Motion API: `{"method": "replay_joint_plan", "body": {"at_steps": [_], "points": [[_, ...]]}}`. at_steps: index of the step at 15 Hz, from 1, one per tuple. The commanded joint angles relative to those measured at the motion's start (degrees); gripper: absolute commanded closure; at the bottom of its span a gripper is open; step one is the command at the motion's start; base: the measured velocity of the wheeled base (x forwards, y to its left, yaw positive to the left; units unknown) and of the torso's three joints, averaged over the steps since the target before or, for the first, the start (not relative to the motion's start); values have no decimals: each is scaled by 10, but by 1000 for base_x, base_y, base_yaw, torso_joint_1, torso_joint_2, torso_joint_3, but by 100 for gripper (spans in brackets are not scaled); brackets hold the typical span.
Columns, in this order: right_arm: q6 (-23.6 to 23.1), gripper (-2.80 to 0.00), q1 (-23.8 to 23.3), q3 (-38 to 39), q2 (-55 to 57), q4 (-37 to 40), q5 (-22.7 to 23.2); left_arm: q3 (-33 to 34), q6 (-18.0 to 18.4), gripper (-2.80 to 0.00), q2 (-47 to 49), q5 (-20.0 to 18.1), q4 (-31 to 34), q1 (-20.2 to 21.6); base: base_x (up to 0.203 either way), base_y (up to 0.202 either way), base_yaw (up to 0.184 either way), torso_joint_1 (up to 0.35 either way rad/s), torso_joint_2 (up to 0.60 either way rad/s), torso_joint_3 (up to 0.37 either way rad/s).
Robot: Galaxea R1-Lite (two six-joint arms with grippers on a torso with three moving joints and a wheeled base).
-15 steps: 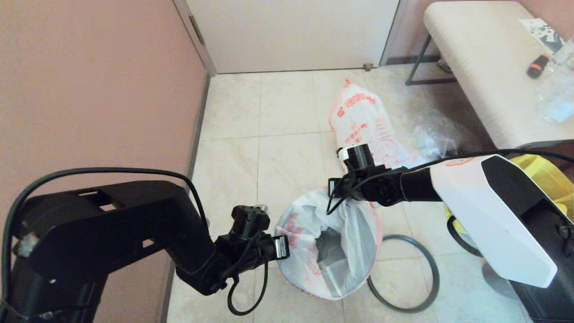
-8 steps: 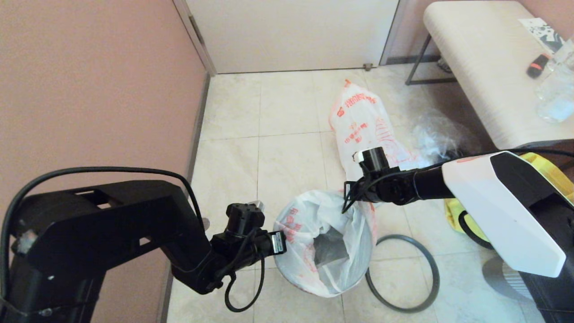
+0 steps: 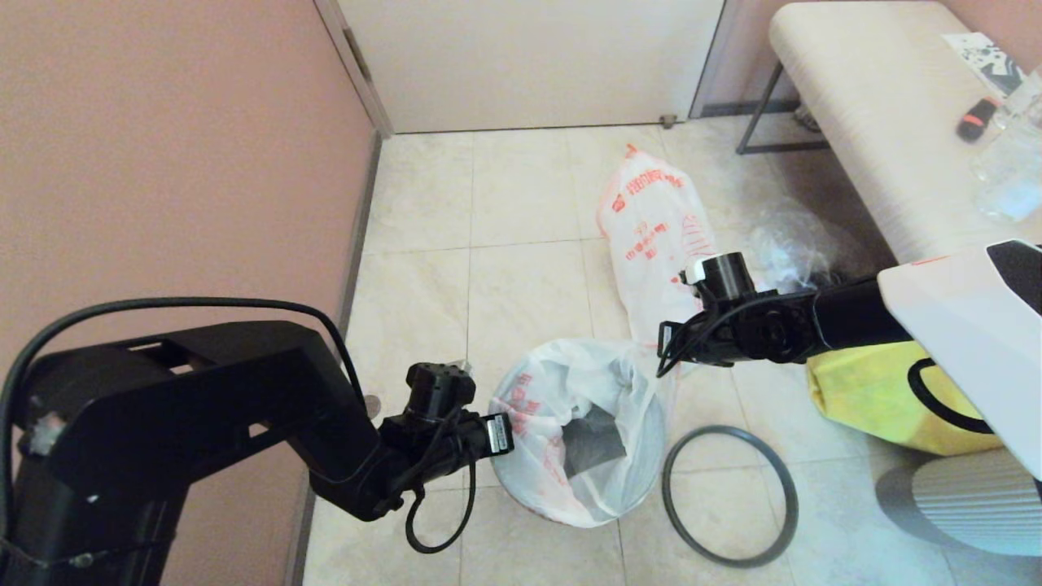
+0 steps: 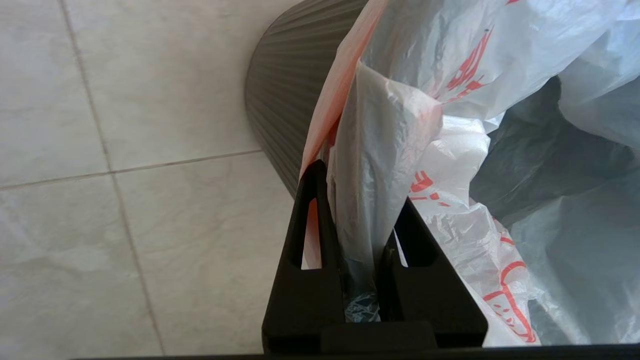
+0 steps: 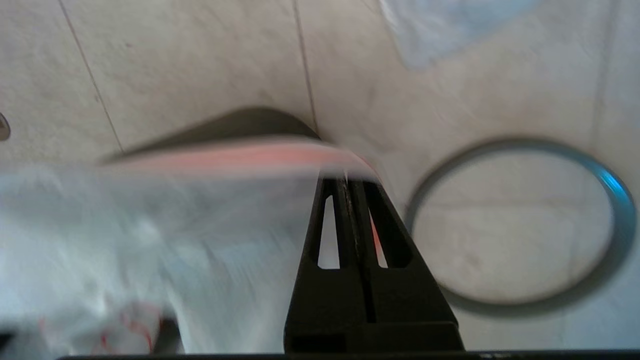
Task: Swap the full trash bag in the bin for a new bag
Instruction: Put the new garbage bag on the trash can
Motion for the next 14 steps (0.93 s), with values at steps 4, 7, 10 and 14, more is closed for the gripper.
{"method": "replay_joint_plan", "body": {"at_steps": [4,7,10,14], "points": [[9,0,1,65,-27,-1,0,-10,-15,0,-4,-1,-1,10,0,0,0,0,0,0],[33,0,18,99,-64,0,0,-16,-20,0,-4,-2,1,16,0,0,0,0,0,0],[36,0,29,142,-112,4,-3,-16,-20,0,-2,-1,1,16,0,0,0,0,0,0],[38,0,44,161,-128,3,-5,-16,-16,-280,13,3,3,16,0,0,0,0,0,0]]}}
